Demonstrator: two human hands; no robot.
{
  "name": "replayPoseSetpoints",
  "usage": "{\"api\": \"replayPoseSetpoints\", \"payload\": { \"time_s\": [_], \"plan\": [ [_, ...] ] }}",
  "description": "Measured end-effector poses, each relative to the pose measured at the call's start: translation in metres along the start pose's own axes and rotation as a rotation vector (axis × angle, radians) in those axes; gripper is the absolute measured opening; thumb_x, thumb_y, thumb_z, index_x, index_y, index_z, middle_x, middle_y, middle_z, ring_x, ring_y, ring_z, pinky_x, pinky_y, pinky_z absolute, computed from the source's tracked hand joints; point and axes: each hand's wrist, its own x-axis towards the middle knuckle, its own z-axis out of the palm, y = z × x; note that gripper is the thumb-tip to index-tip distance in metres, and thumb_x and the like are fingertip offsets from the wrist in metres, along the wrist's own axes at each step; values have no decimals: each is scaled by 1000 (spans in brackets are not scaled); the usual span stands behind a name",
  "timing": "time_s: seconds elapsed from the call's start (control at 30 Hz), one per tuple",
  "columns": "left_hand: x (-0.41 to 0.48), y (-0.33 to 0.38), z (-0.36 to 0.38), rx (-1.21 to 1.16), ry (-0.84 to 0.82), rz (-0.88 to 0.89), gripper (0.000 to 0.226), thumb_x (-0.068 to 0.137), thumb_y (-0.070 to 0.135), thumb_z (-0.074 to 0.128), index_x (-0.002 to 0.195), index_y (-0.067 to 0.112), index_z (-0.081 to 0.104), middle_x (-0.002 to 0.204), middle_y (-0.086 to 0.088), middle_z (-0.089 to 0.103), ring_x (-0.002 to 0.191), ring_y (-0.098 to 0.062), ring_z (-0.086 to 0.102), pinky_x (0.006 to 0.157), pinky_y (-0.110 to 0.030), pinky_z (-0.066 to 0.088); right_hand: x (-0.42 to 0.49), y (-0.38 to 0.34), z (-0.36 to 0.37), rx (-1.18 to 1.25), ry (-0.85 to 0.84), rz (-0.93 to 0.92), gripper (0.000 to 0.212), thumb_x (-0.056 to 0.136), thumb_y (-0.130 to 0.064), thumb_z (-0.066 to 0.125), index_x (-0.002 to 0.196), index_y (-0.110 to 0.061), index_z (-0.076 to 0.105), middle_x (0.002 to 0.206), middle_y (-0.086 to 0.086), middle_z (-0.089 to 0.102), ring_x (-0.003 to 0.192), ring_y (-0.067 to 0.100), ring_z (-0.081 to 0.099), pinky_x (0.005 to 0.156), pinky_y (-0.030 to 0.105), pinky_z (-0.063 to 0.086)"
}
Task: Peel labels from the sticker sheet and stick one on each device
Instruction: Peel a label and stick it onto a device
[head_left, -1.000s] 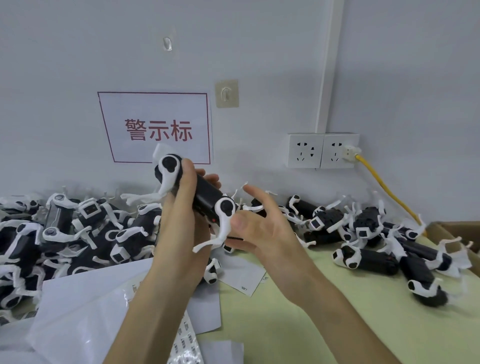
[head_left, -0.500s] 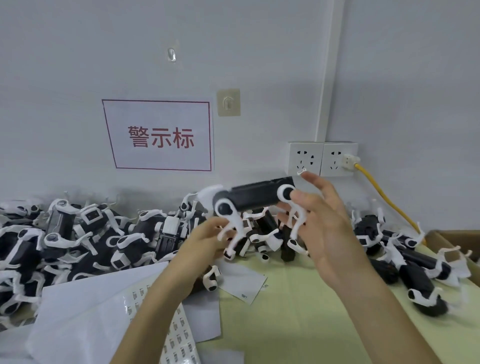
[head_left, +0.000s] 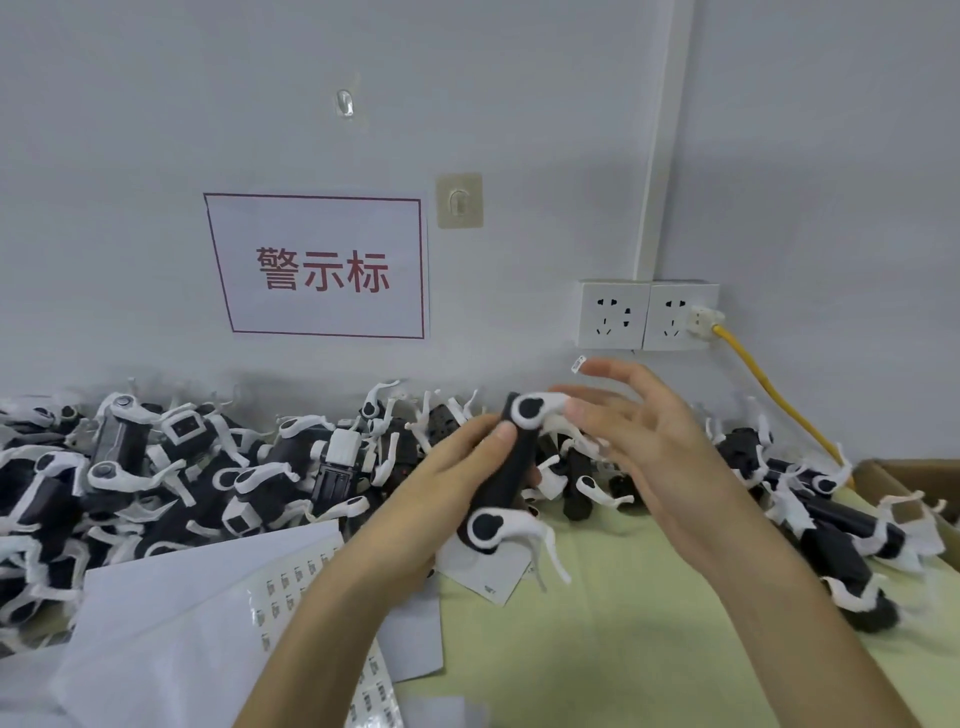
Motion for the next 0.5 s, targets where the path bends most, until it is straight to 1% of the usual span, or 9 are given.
{"api": "replayPoseSetpoints", "payload": {
  "time_s": [0.07,0.1,0.17,0.23,0.3,0.37,0.4,0.47,0.5],
  "plan": [
    [3,0,0,-63,70,11,42,86,57,55,109,26,72,97,-3,73,82,-18,66,80,-35,51,0,-3,-1,-22,129,-112,36,78,-28,77,112,-22,67,107,-6,77,102,6,71,90,27,49],
    [4,0,-1,-100,104,19,47,84,60,54,108,24,73,97,-3,73,82,-18,66,83,-37,50,0,-5,-3,-4,166,-165,25,82,-25,76,106,-21,70,104,-4,77,98,8,72,87,25,50],
    [5,0,-2,-184,150,31,55,79,66,52,101,22,77,92,-1,74,78,-16,68,80,-35,52,-1,-10,-7,37,143,-240,6,86,-21,74,92,-23,73,90,1,77,84,14,72,76,22,53],
    [5,3,0,-227,143,55,57,78,69,47,94,27,81,85,2,75,72,-12,70,68,-27,55,-5,-15,-7,56,23,-248,1,82,-25,75,82,-24,74,79,3,73,72,17,67,69,22,53],
    [5,5,3,-234,120,102,64,79,70,41,108,24,75,83,6,74,72,-10,71,63,-22,55,-9,-16,-3,16,-93,-199,13,75,-35,76,80,-23,75,79,4,72,71,16,66,66,22,53],
    [2,9,8,-203,88,156,69,83,70,35,126,25,65,83,9,73,75,-8,70,67,-22,55,-10,-15,5,-52,-132,-167,14,75,-34,83,80,-23,76,81,1,73,76,14,69,68,20,54],
    [1,10,10,-176,83,174,68,86,71,33,129,30,64,85,10,73,77,-8,69,72,-24,55,-11,-14,8,-67,-121,-162,16,74,-34,86,79,-23,76,81,0,74,79,13,70,69,19,54],
    [0,10,14,-114,92,195,61,92,77,30,125,41,67,92,9,73,81,-9,68,84,-31,51,-12,-11,14,-57,-87,-150,17,73,-36,80,80,-22,76,82,-1,75,82,13,72,72,19,55],
    [1,10,15,-91,105,210,57,92,78,30,122,47,68,95,10,73,84,-9,68,86,-32,50,-13,-11,17,-46,-79,-148,12,76,-33,78,80,-22,76,82,-1,75,82,13,72,74,20,55]
  ]
}}
